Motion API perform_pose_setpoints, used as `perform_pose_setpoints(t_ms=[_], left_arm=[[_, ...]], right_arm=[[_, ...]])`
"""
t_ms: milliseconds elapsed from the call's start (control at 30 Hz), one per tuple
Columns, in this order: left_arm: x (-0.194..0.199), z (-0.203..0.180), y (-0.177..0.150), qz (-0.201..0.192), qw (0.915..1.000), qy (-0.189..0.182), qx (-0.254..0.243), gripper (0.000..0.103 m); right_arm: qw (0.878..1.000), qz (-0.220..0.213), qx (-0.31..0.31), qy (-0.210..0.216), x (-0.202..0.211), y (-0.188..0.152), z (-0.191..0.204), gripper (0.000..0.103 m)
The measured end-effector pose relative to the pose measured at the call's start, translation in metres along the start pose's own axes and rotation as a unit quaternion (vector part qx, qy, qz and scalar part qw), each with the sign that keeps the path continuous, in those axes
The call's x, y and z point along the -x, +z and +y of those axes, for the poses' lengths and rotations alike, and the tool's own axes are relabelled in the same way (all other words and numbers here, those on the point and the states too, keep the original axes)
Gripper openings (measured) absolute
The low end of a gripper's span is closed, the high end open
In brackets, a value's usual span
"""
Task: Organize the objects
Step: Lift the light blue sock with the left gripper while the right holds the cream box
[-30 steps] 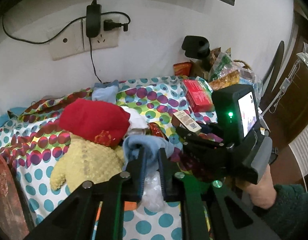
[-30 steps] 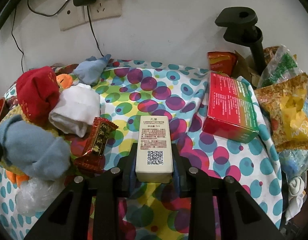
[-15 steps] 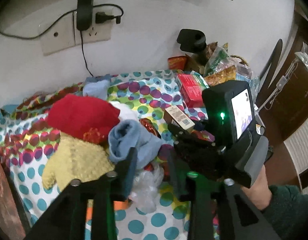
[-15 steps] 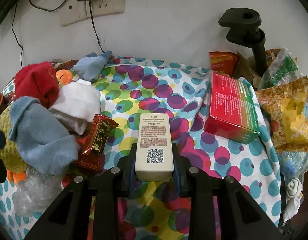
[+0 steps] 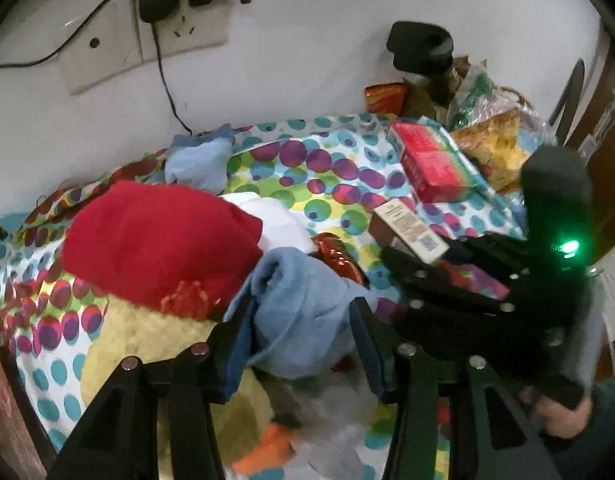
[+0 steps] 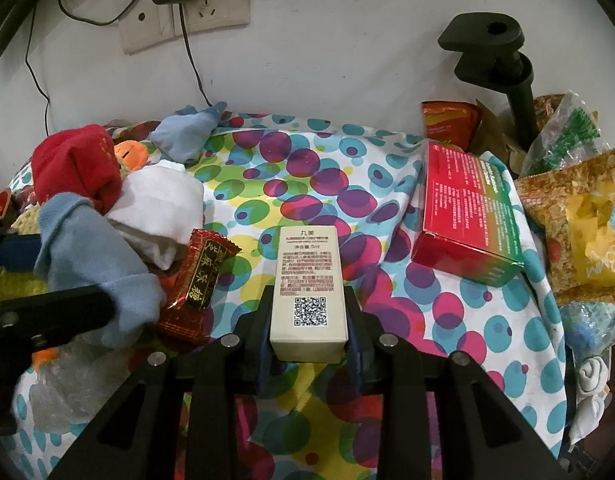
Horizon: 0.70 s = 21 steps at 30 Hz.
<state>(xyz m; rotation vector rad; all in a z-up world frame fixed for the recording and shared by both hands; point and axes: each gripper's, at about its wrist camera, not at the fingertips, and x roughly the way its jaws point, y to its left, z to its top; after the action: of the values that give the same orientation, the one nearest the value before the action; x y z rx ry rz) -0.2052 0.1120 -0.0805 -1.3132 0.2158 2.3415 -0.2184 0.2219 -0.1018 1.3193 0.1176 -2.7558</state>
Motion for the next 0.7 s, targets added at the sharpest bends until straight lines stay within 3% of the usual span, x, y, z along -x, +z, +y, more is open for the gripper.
perform_pose_setpoints(t_ms=[167,267,467,700], left_arm=[[-0.009,-0.015,-0.003,-0.003,0.9987,0.024,-0.046,0.052],[-0.010,-0.016,-0.004,-0.010,0.9986,0.023,-0.046,0.051],[-0.003,-0.007,-0.001,-0.017,0.9995,0.003,-0.027,0.030],[0.009,-0.008,-0.006,-0.025,0.9993,-0.002,-0.027,0.027]], right_arm=[[1.000,0.000,-0.001,0.000,0.000,0.001,0.001,0.030],[1.000,0.000,-0.001,0.000,0.000,0.001,0.000,0.030],[1.000,0.000,-0.001,0.000,-0.001,0.001,-0.001,0.030],[1.000,0.001,-0.004,0.001,-0.001,0.002,-0.001,0.030]])
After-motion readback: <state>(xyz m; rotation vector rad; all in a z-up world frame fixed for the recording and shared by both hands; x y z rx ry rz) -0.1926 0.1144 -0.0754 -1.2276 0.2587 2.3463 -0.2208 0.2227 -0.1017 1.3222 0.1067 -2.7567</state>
